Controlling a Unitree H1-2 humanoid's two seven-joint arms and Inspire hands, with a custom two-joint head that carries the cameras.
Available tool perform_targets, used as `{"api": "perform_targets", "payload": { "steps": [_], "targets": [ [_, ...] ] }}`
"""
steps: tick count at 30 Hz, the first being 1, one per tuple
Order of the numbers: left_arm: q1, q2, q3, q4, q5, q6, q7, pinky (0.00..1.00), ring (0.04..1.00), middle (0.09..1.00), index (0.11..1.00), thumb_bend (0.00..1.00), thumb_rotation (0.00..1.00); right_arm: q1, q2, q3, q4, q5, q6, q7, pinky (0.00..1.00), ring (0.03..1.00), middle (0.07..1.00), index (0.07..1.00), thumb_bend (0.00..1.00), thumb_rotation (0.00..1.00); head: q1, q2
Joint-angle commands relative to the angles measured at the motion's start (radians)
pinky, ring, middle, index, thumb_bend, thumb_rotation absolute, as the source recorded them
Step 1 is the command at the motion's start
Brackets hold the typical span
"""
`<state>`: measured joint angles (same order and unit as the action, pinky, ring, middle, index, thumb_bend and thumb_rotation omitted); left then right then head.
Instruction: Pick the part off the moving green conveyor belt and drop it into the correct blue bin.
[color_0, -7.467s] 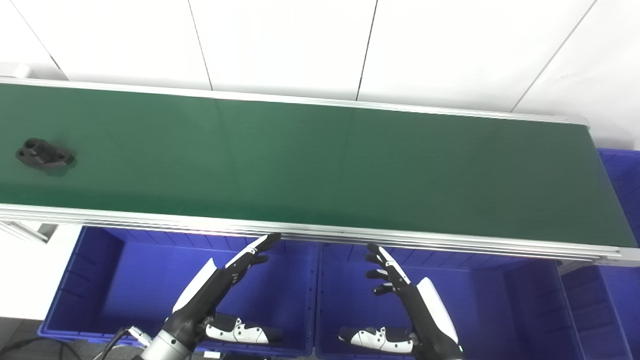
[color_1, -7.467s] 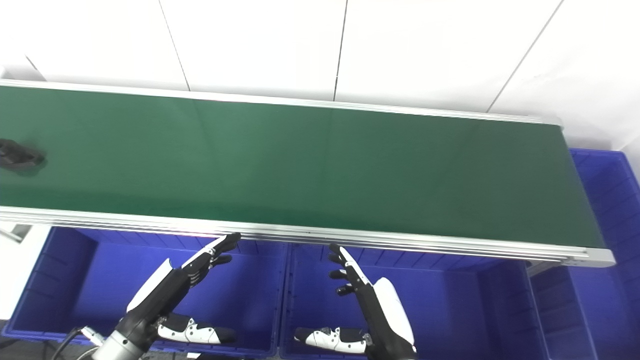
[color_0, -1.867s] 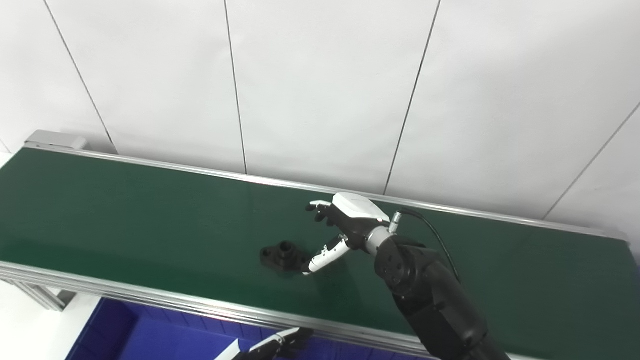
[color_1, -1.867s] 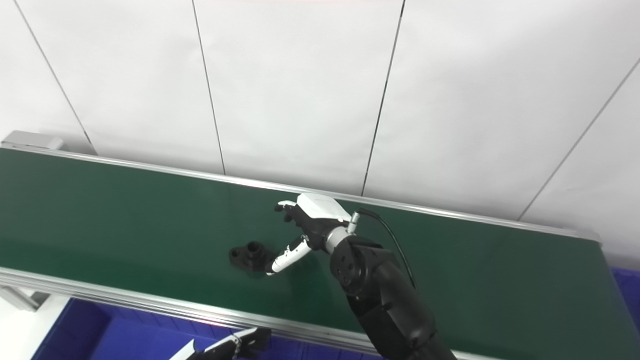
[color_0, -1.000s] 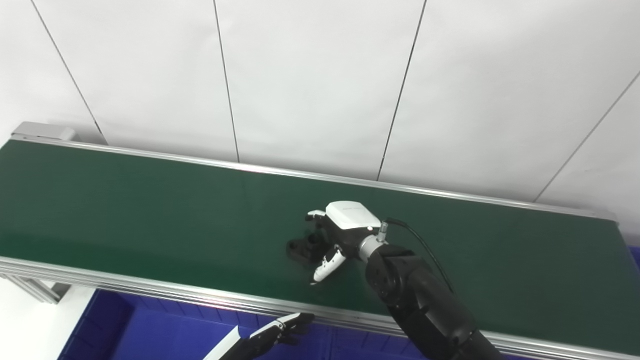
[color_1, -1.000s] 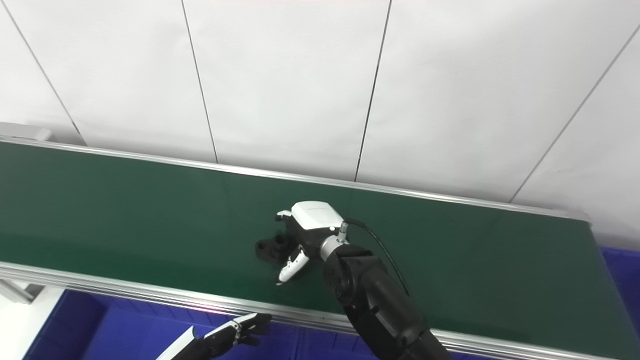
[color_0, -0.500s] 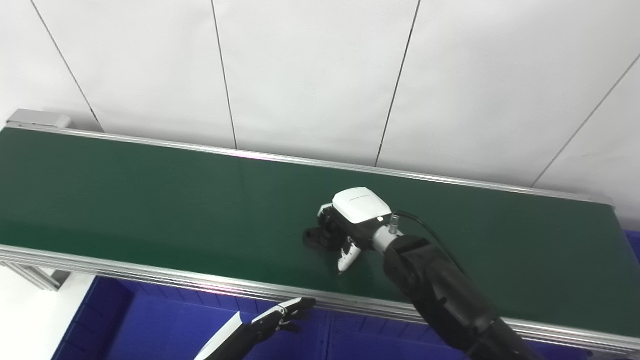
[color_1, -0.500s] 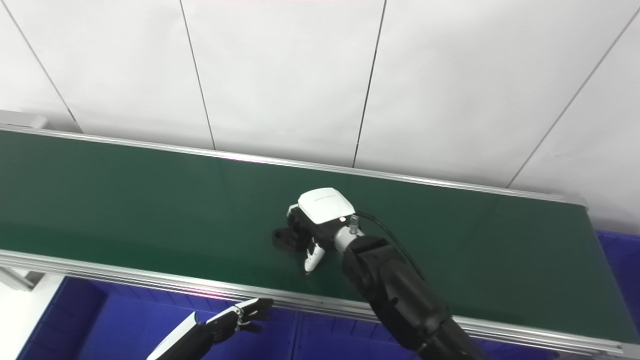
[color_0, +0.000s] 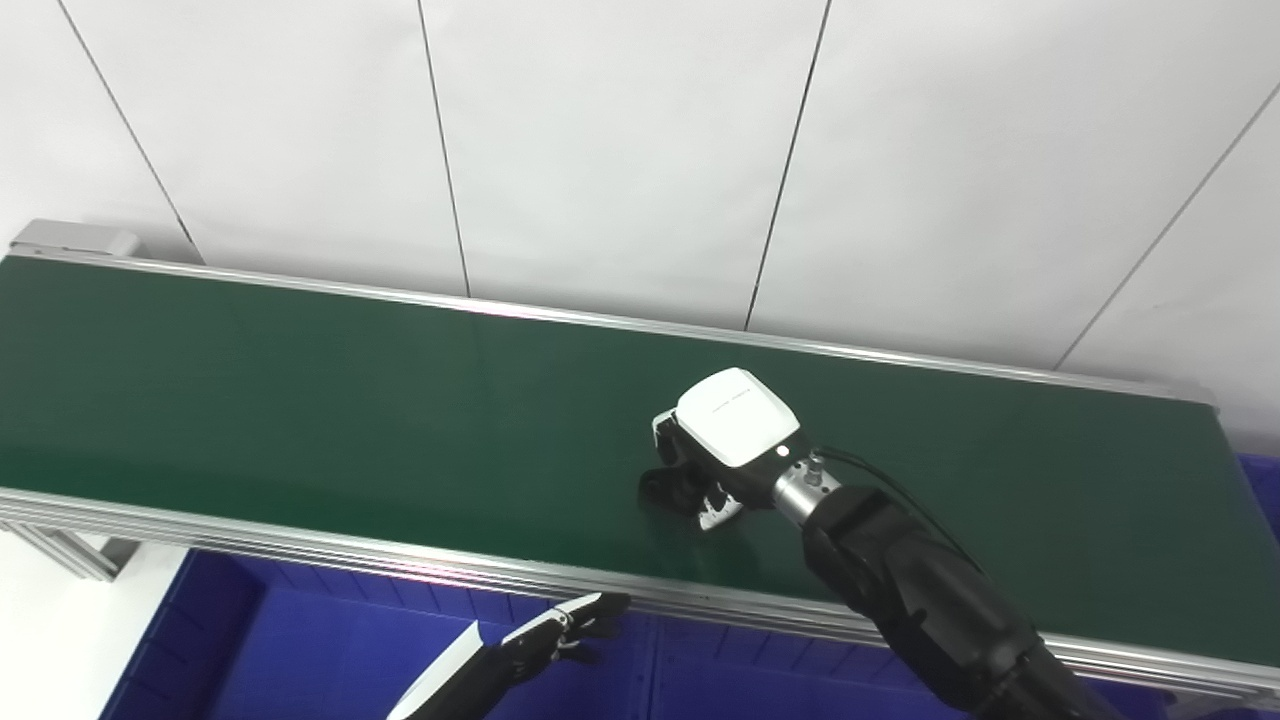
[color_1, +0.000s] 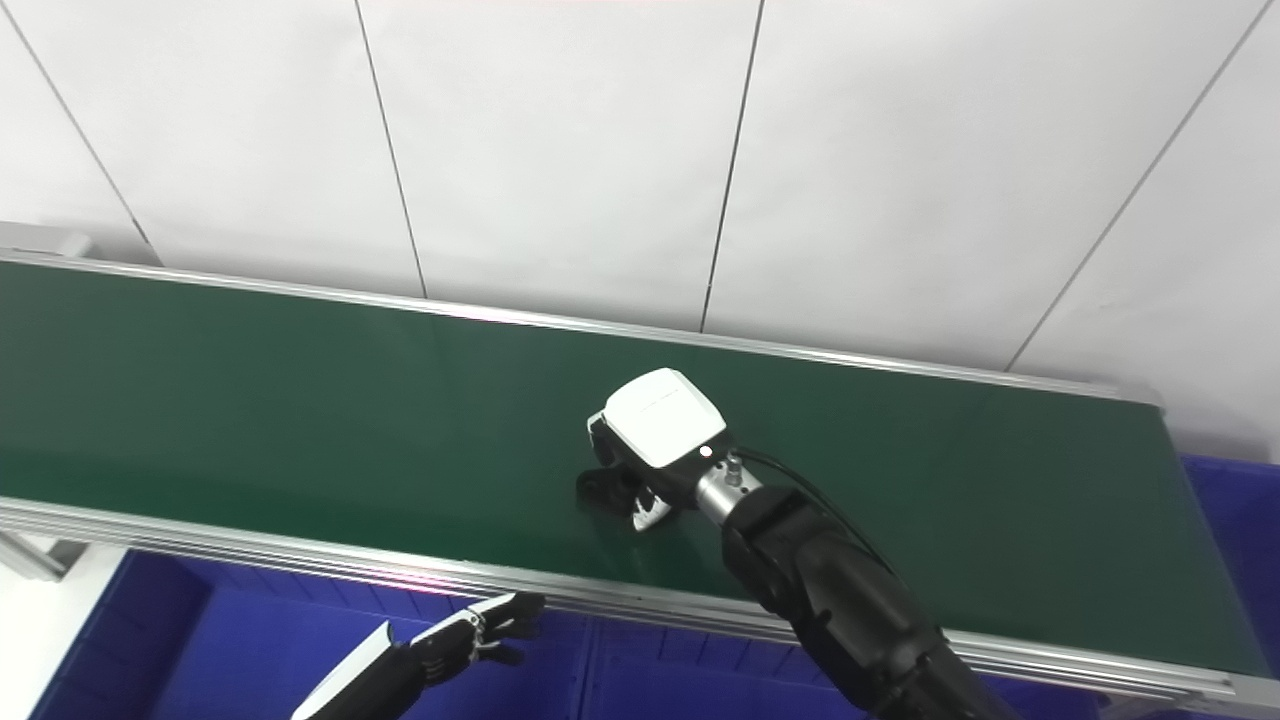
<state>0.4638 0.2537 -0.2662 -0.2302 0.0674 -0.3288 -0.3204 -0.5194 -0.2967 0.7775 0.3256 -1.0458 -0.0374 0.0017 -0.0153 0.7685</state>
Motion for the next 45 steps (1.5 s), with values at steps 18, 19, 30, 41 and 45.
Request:
{"api": "perform_targets", "payload": {
  "steps": [18, 19, 30, 41, 45],
  "targets": [
    [-0.019, 0.0, 0.003, -0.01, -0.044, -0.024, 0.003, 0.74, 0.843, 0.907, 0.897, 0.61, 0.26, 0.136, 0.051, -0.246, -0.374, 0.032, 0.022, -0.014, 0.33, 0.465, 0.507, 0.481, 0.5, 0.0, -0.008, -0.006],
    [-0.019, 0.001, 0.002, -0.011, -0.048, -0.02, 0.002, 0.74, 0.846, 0.91, 0.898, 0.61, 0.26, 0.146, 0.051, -0.261, -0.401, 0.034, 0.023, -0.001, 0.34, 0.471, 0.502, 0.481, 0.5, 0.0, -0.008, -0.006],
    [-0.018, 0.008, 0.004, -0.01, -0.057, -0.031, -0.001, 0.74, 0.844, 0.91, 0.895, 0.61, 0.27, 0.324, 0.058, -0.397, -0.641, 0.06, 0.073, 0.153, 0.34, 0.479, 0.5, 0.482, 0.5, 0.0, -0.015, 0.002],
    [-0.01, 0.014, 0.008, -0.039, -0.074, -0.003, -0.004, 0.75, 0.851, 0.917, 0.893, 0.62, 0.26, 0.673, 0.046, -0.435, -0.816, 0.096, 0.05, 0.173, 0.38, 0.477, 0.519, 0.453, 0.5, 0.0, -0.026, 0.028],
    [-0.006, 0.019, 0.012, -0.059, -0.079, 0.016, -0.005, 0.75, 0.849, 0.914, 0.894, 0.61, 0.26, 0.783, 0.044, -0.436, -0.855, 0.11, 0.042, 0.187, 0.33, 0.454, 0.528, 0.475, 0.5, 0.0, -0.033, 0.047]
  ]
}}
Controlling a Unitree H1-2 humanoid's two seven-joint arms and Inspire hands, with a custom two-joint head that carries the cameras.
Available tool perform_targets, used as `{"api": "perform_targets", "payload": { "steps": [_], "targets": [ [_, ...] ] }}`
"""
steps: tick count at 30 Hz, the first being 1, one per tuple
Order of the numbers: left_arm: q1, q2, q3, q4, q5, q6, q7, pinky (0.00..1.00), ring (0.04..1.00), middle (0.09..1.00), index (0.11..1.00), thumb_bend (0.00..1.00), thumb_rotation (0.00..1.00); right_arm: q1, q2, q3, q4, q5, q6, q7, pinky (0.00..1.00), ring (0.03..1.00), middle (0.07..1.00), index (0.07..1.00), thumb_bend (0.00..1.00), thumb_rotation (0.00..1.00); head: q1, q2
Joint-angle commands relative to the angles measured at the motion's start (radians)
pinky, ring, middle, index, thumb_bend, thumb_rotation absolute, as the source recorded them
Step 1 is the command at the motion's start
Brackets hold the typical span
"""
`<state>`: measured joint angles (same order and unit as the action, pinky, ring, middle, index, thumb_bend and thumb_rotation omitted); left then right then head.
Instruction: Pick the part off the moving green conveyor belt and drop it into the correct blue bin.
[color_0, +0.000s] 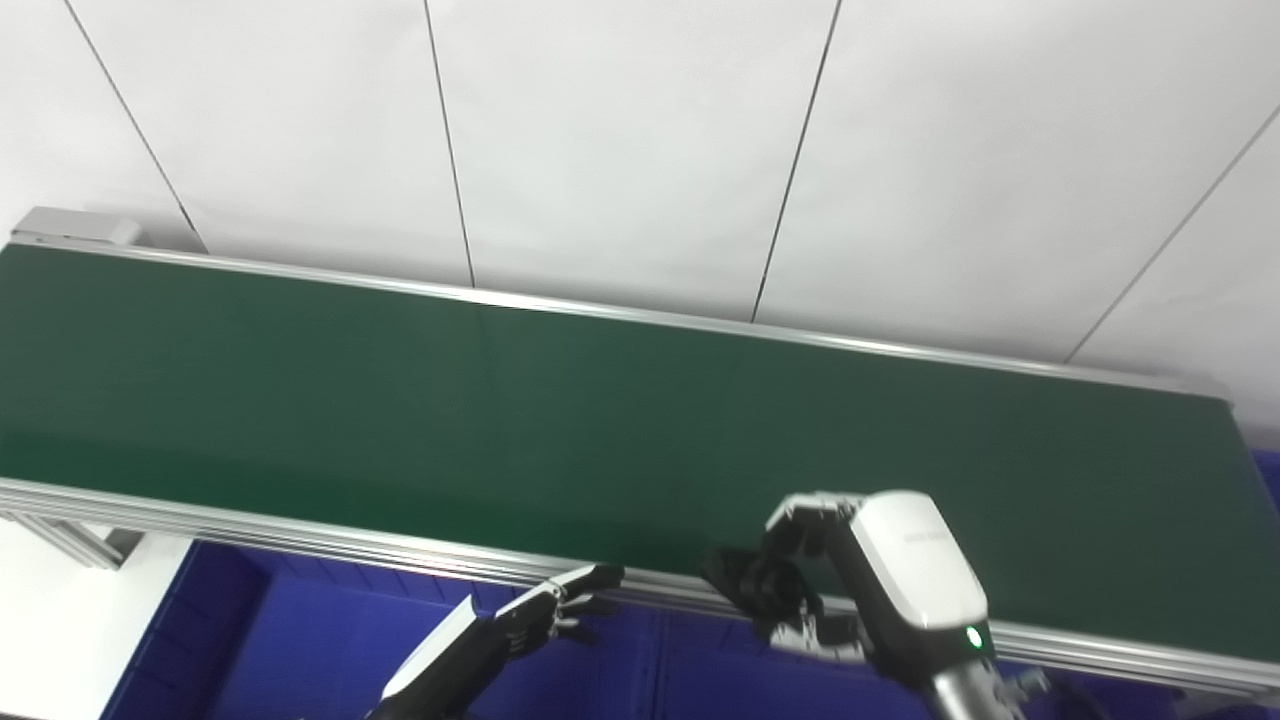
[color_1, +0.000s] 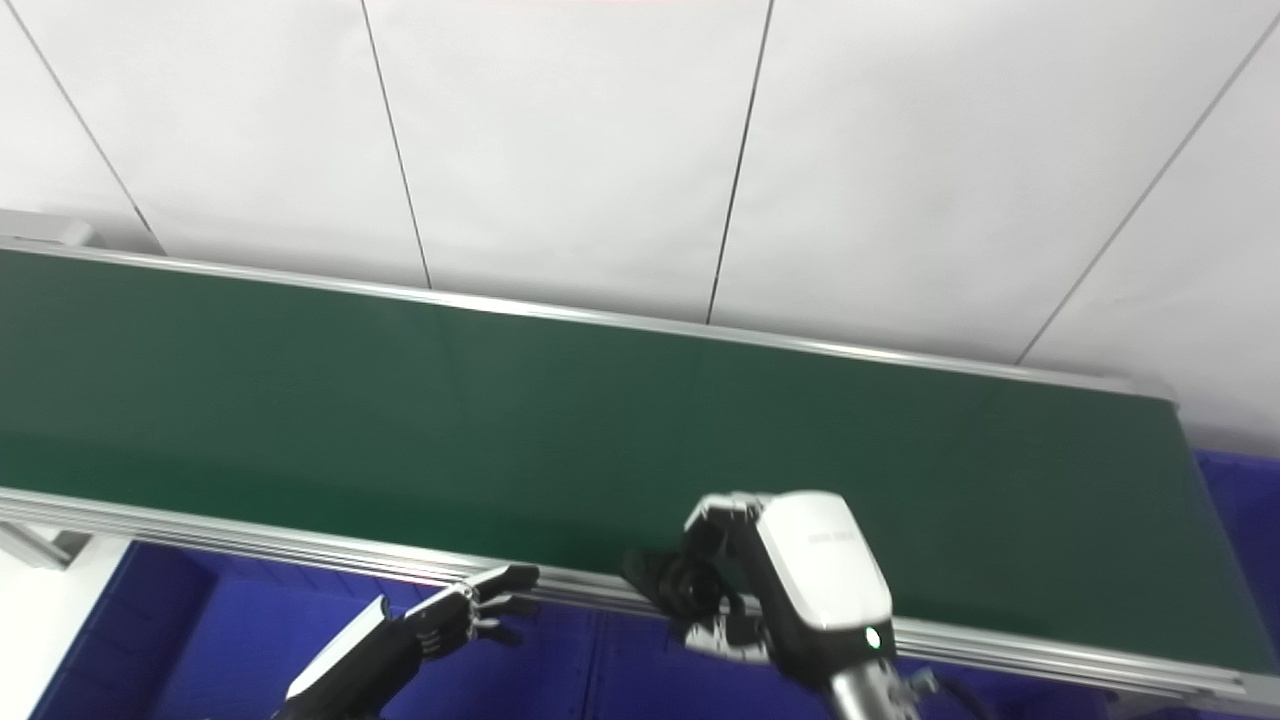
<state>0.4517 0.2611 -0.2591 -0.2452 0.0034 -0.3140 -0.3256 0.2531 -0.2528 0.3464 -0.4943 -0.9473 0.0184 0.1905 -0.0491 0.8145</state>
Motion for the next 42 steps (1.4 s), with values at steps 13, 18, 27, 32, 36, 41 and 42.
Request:
{"api": "perform_targets", "payload": {
  "steps": [13, 18, 27, 32, 36, 41, 42],
  "targets": [
    [0.006, 0.03, 0.024, -0.12, -0.054, 0.103, -0.014, 0.72, 0.846, 0.913, 0.906, 0.62, 0.24, 0.139, 0.018, 0.01, -0.031, -0.157, 0.085, 0.256, 0.31, 0.421, 0.513, 0.5, 0.49, 0.0, -0.024, 0.065],
    [0.014, 0.033, 0.035, -0.159, -0.066, 0.146, -0.016, 0.71, 0.841, 0.912, 0.911, 0.61, 0.23, 0.116, 0.047, 0.003, 0.017, -0.219, 0.127, 0.31, 0.67, 0.724, 0.744, 0.661, 0.51, 0.1, -0.038, 0.082],
    [0.017, 0.027, 0.044, -0.163, -0.061, 0.146, -0.01, 0.71, 0.832, 0.899, 0.896, 0.63, 0.24, 0.142, 0.124, -0.023, 0.021, -0.22, 0.132, 0.18, 0.88, 0.92, 0.897, 0.87, 0.61, 0.35, -0.049, 0.09],
    [0.024, 0.029, 0.047, -0.167, -0.048, 0.15, -0.008, 0.73, 0.841, 0.902, 0.897, 0.64, 0.26, 0.19, 0.166, -0.048, 0.001, -0.053, 0.085, -0.002, 0.87, 0.893, 0.89, 0.88, 0.6, 0.39, -0.028, 0.087],
    [0.024, 0.035, 0.053, -0.166, -0.026, 0.147, -0.007, 0.72, 0.85, 0.903, 0.898, 0.65, 0.29, 0.239, 0.193, -0.042, -0.053, 0.124, 0.106, -0.002, 0.82, 0.881, 0.894, 0.892, 0.59, 0.42, -0.018, 0.085],
    [0.027, 0.035, 0.062, -0.192, -0.003, 0.21, -0.004, 0.72, 0.886, 0.93, 0.91, 0.65, 0.32, 0.321, 0.22, -0.004, -0.088, 0.27, 0.087, -0.025, 0.8, 0.907, 0.931, 0.93, 0.65, 0.52, -0.01, 0.076],
    [0.025, 0.034, 0.063, -0.192, -0.003, 0.21, -0.004, 0.73, 0.891, 0.934, 0.913, 0.65, 0.31, 0.33, 0.222, 0.005, -0.082, 0.284, 0.076, -0.037, 0.81, 0.908, 0.933, 0.934, 0.65, 0.53, -0.01, 0.076]
  ]
}}
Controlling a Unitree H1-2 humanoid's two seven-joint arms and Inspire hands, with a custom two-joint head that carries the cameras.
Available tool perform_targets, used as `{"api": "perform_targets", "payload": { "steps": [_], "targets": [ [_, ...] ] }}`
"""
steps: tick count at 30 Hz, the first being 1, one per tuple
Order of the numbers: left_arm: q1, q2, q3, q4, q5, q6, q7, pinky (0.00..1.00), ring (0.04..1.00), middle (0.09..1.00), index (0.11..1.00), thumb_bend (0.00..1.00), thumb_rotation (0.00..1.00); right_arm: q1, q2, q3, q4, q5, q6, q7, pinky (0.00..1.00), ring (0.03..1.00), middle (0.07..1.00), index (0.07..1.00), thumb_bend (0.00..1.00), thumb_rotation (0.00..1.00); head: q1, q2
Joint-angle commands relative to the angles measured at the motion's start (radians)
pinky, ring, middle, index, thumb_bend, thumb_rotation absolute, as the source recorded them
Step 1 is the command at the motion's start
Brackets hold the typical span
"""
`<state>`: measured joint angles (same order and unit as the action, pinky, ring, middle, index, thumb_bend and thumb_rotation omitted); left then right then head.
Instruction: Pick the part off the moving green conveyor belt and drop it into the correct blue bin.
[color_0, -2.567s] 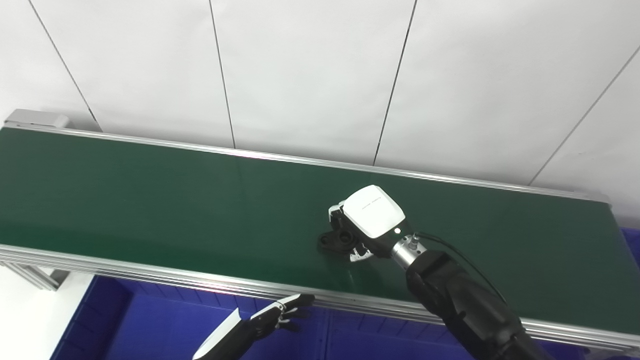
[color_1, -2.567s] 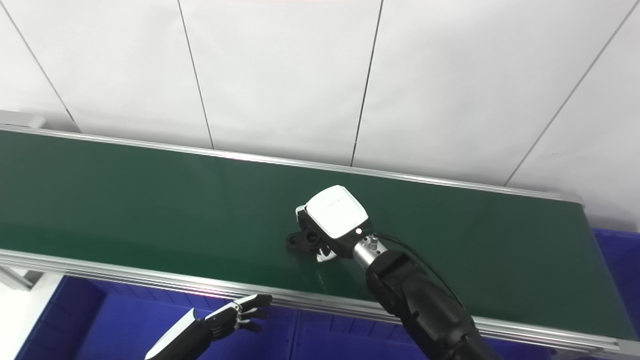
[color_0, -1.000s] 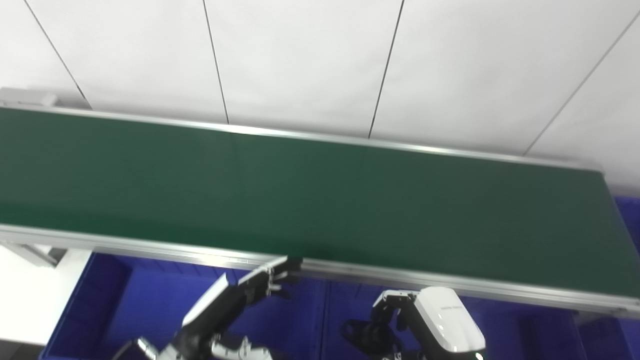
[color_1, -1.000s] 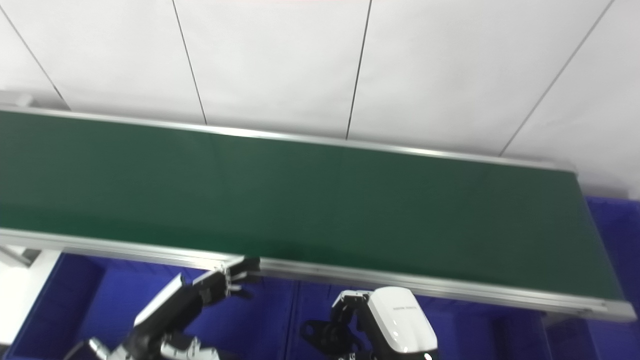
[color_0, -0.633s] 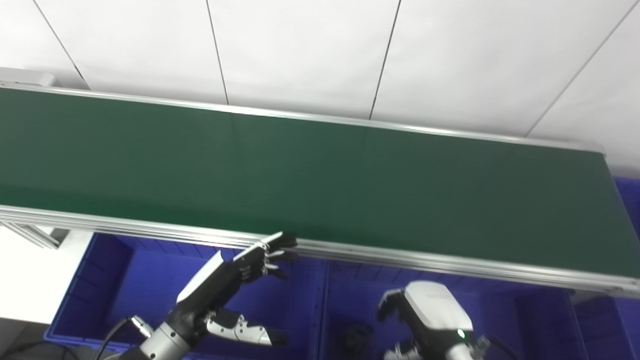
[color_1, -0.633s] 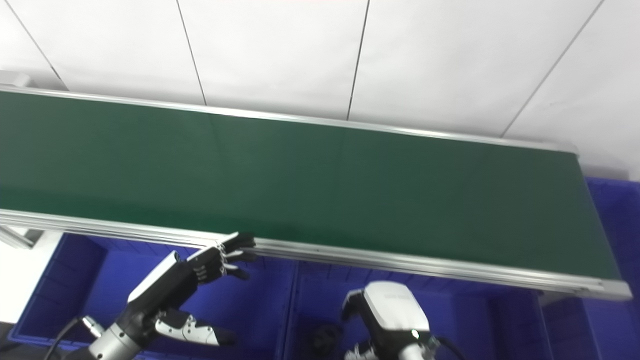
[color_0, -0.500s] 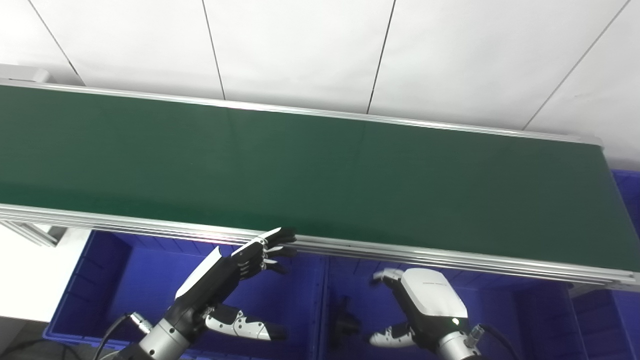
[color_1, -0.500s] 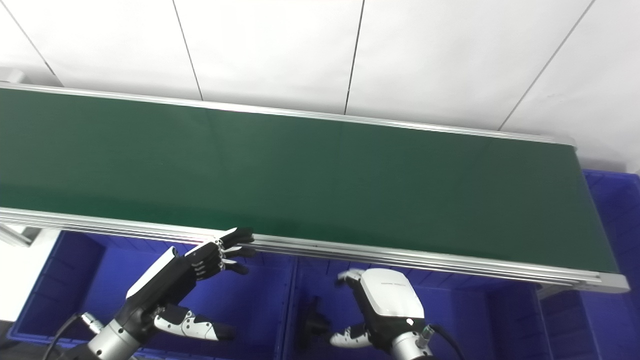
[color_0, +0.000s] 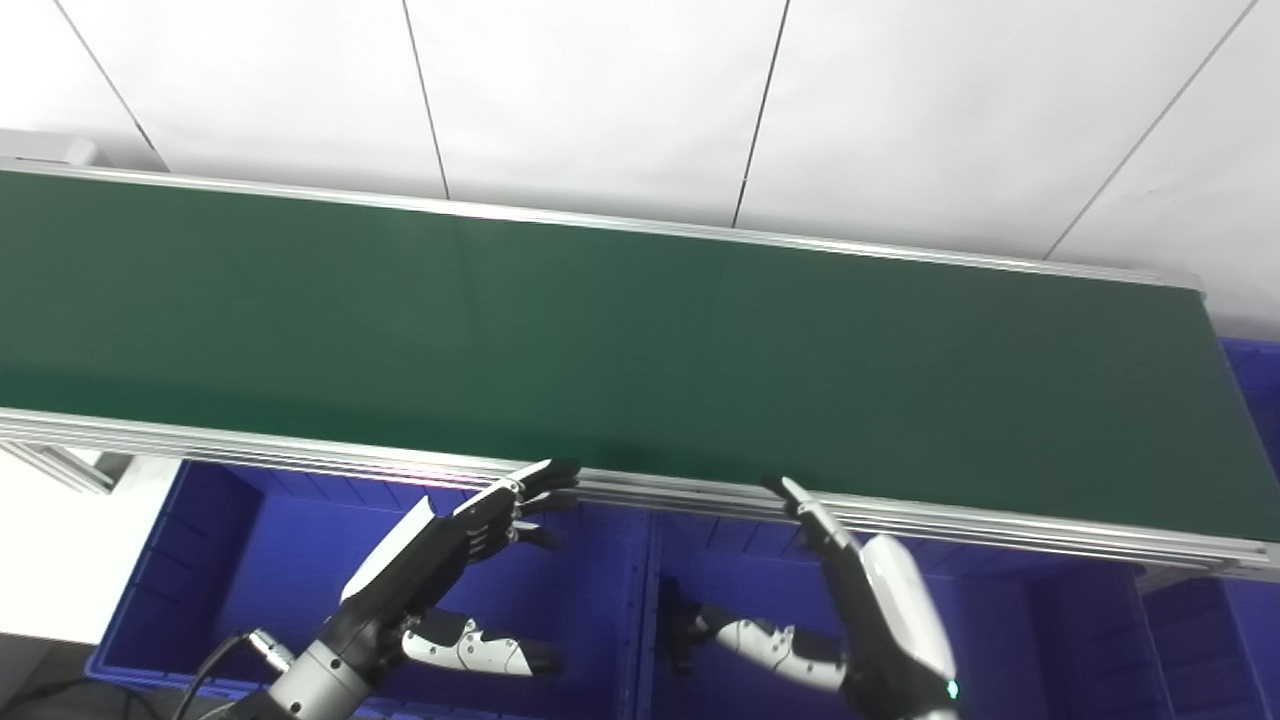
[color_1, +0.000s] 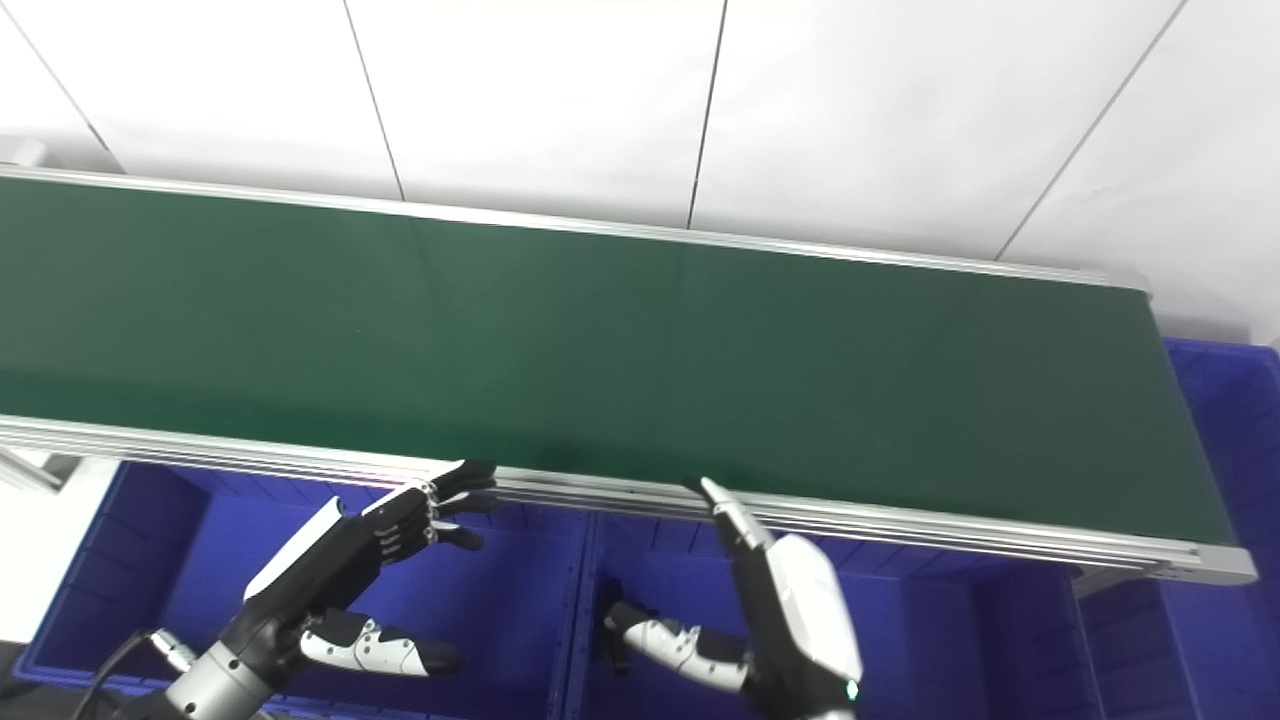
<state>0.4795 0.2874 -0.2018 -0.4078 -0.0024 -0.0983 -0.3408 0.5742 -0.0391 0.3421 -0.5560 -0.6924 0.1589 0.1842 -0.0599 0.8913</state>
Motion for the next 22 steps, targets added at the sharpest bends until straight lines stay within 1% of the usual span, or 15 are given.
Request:
{"api": "perform_targets", "payload": {
  "steps": [1, 2, 3, 5, 6, 7, 9, 10, 12, 15, 16, 17, 19, 22],
  "targets": [
    [-0.003, 0.005, 0.008, -0.028, 0.002, -0.006, 0.013, 0.75, 0.896, 0.941, 0.915, 0.64, 0.3, 0.015, 0.008, 0.017, -0.009, 0.042, -0.078, -0.044, 0.8, 0.905, 0.934, 0.938, 0.66, 0.52, 0.012, -0.007],
    [-0.003, 0.003, 0.009, -0.027, 0.002, -0.007, 0.013, 0.74, 0.895, 0.946, 0.918, 0.63, 0.29, 0.017, 0.007, 0.022, -0.001, 0.05, -0.086, -0.053, 0.8, 0.903, 0.935, 0.943, 0.67, 0.52, 0.012, -0.007],
    [-0.006, -0.003, 0.012, -0.017, 0.0, -0.022, 0.018, 0.73, 0.895, 0.948, 0.919, 0.63, 0.29, 0.015, 0.004, 0.022, 0.011, 0.063, -0.09, -0.06, 0.8, 0.902, 0.935, 0.944, 0.67, 0.52, 0.021, -0.012],
    [-0.013, -0.013, 0.017, 0.0, 0.002, -0.044, 0.025, 0.77, 0.896, 0.945, 0.917, 0.62, 0.26, 0.006, -0.003, 0.019, 0.028, 0.08, -0.094, -0.068, 0.79, 0.891, 0.937, 0.948, 0.7, 0.53, 0.025, -0.016],
    [-0.016, -0.016, 0.019, 0.007, 0.003, -0.052, 0.027, 0.79, 0.899, 0.947, 0.916, 0.62, 0.27, 0.002, -0.006, 0.017, 0.034, 0.086, -0.095, -0.071, 0.79, 0.886, 0.935, 0.952, 0.71, 0.53, 0.025, -0.016],
    [-0.02, -0.018, 0.021, 0.019, 0.012, -0.066, 0.03, 0.8, 0.901, 0.947, 0.915, 0.62, 0.27, -0.003, -0.013, 0.014, 0.042, 0.094, -0.096, -0.07, 0.78, 0.883, 0.934, 0.954, 0.71, 0.53, 0.031, -0.026],
    [-0.028, -0.022, 0.022, 0.042, 0.027, -0.096, 0.035, 0.81, 0.898, 0.944, 0.916, 0.62, 0.31, -0.009, -0.024, 0.011, 0.054, 0.114, -0.096, -0.07, 0.79, 0.891, 0.943, 0.969, 0.72, 0.55, 0.031, -0.033],
    [-0.031, -0.023, 0.022, 0.056, 0.037, -0.113, 0.038, 0.81, 0.898, 0.942, 0.915, 0.62, 0.32, -0.011, -0.029, 0.008, 0.062, 0.125, -0.098, -0.072, 0.79, 0.899, 0.951, 0.975, 0.73, 0.54, 0.031, -0.041],
    [-0.033, -0.026, 0.022, 0.07, 0.054, -0.132, 0.043, 0.8, 0.894, 0.941, 0.917, 0.63, 0.35, -0.014, -0.034, 0.005, 0.076, 0.14, -0.103, -0.083, 0.79, 0.897, 0.954, 0.979, 0.74, 0.52, 0.032, -0.043],
    [-0.031, -0.029, 0.018, 0.076, 0.061, -0.136, 0.043, 0.8, 0.892, 0.941, 0.921, 0.63, 0.37, -0.01, -0.036, -0.002, 0.08, 0.163, -0.094, -0.094, 0.81, 0.902, 0.959, 0.979, 0.74, 0.49, 0.04, -0.052],
    [-0.031, -0.03, 0.016, 0.074, 0.064, -0.132, 0.043, 0.8, 0.893, 0.942, 0.922, 0.63, 0.37, -0.005, -0.031, -0.01, 0.078, 0.189, -0.09, -0.099, 0.81, 0.904, 0.96, 0.98, 0.74, 0.49, 0.044, -0.054],
    [-0.032, -0.031, 0.014, 0.072, 0.065, -0.129, 0.042, 0.81, 0.899, 0.945, 0.922, 0.63, 0.36, -0.001, -0.027, -0.015, 0.077, 0.208, -0.088, -0.103, 0.84, 0.912, 0.958, 0.977, 0.75, 0.45, 0.044, -0.054],
    [-0.035, -0.033, 0.011, 0.067, 0.065, -0.116, 0.04, 0.83, 0.906, 0.946, 0.922, 0.63, 0.34, 0.007, -0.023, -0.026, 0.079, 0.242, -0.093, -0.114, 0.87, 0.92, 0.953, 0.976, 0.76, 0.41, 0.043, -0.057],
    [-0.038, -0.041, 0.002, 0.065, 0.079, -0.116, 0.043, 0.82, 0.9, 0.94, 0.918, 0.62, 0.32, 0.018, -0.027, -0.039, 0.083, 0.274, -0.109, -0.127, 0.88, 0.925, 0.953, 0.976, 0.76, 0.4, 0.042, -0.061]
  ]
}}
